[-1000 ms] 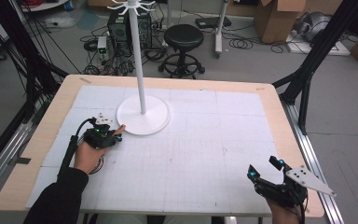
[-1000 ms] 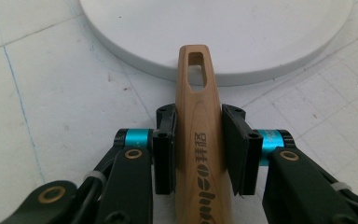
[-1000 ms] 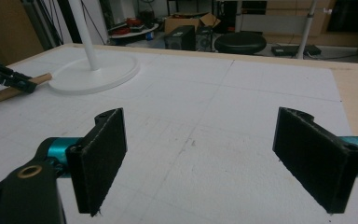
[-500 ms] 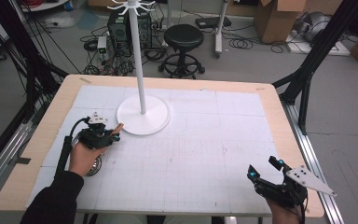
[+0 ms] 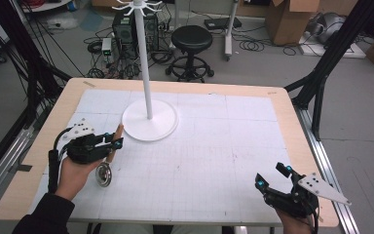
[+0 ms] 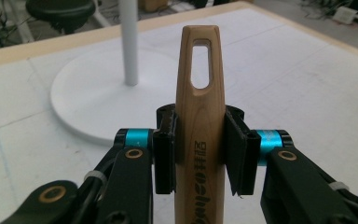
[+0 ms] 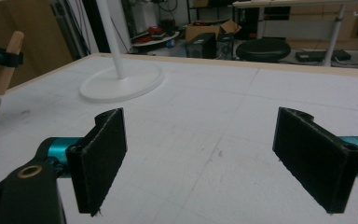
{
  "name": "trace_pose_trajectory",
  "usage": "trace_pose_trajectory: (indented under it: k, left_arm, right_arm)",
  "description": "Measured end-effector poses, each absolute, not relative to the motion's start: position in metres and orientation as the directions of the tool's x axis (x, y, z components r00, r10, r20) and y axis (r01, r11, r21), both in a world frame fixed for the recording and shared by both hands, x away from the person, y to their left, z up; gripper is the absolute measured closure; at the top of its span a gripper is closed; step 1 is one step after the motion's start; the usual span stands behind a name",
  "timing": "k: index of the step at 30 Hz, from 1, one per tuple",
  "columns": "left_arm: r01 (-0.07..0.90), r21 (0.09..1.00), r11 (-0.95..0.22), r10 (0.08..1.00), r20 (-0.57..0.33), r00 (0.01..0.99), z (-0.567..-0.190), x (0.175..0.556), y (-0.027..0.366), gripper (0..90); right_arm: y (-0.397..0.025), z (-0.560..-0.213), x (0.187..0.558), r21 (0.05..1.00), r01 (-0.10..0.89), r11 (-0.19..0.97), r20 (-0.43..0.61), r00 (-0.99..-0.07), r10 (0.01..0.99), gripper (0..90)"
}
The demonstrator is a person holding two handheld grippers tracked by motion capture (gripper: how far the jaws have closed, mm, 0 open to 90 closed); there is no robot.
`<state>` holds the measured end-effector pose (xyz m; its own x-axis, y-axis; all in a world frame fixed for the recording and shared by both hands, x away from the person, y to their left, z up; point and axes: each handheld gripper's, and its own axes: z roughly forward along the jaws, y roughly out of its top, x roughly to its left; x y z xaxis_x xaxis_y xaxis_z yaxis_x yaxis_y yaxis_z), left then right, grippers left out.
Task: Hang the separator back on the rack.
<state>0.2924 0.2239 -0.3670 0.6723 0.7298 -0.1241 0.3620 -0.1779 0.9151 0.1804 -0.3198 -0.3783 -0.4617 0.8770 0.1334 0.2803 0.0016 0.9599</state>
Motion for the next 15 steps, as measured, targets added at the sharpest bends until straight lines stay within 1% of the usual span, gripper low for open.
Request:
trace_pose_trajectory:
  k: [1, 3, 4, 5, 7, 8, 10, 13, 14, 15]
  left_arm:
    - [0.342, 0.926, -0.160, 0.704, -0.135, 0.697, -0.363, 0.285, 0.221, 67.5]
    - [0.331, 0.931, -0.154, 0.693, -0.137, 0.708, -0.362, 0.282, 0.220, 67.5]
    - [0.321, 0.935, -0.149, 0.681, -0.138, 0.719, -0.360, 0.278, 0.218, 67.5]
    - [0.308, 0.940, -0.146, 0.666, -0.136, 0.733, -0.359, 0.274, 0.215, 67.5]
    - [0.275, 0.949, -0.152, 0.629, -0.122, 0.767, -0.354, 0.266, 0.208, 67.5]
    - [0.275, 0.949, -0.152, 0.629, -0.122, 0.767, -0.354, 0.266, 0.208, 67.5]
    - [0.265, 0.954, -0.140, 0.596, -0.132, 0.792, -0.351, 0.262, 0.204, 67.5]
    - [0.250, 0.958, -0.138, 0.560, -0.133, 0.818, -0.350, 0.257, 0.198, 67.5]
    - [0.240, 0.960, -0.142, 0.542, -0.127, 0.831, -0.350, 0.255, 0.195, 67.5]
    - [0.234, 0.961, -0.145, 0.530, -0.124, 0.839, -0.351, 0.253, 0.194, 67.5]
  right_arm:
    - [-0.318, -0.377, 0.180, 0.961, 0.278, -0.001, 0.141, -0.485, 0.863, 16.1]
    - [-0.317, -0.377, 0.181, 0.960, 0.278, -0.008, 0.151, -0.499, 0.853, 16.0]
    - [-0.314, -0.376, 0.182, 0.959, 0.282, -0.021, 0.176, -0.535, 0.826, 16.0]
    - [-0.314, -0.376, 0.182, 0.959, 0.282, -0.021, 0.176, -0.535, 0.826, 16.0]
    - [-0.308, -0.375, 0.184, 0.952, 0.300, -0.059, 0.235, -0.592, 0.771, 15.9]
    - [-0.305, -0.374, 0.185, 0.955, 0.292, -0.057, 0.229, -0.602, 0.765, 15.9]
    - [-0.302, -0.373, 0.185, 0.956, 0.288, -0.054, 0.228, -0.615, 0.755, 15.9]
    - [-0.293, -0.368, 0.186, 0.967, 0.253, -0.030, 0.201, -0.684, 0.701, 16.0]
    - [-0.285, -0.364, 0.186, 0.974, 0.226, -0.019, 0.182, -0.727, 0.662, 16.0]
    - [-0.285, -0.364, 0.186, 0.974, 0.226, -0.019, 0.182, -0.727, 0.662, 16.0]
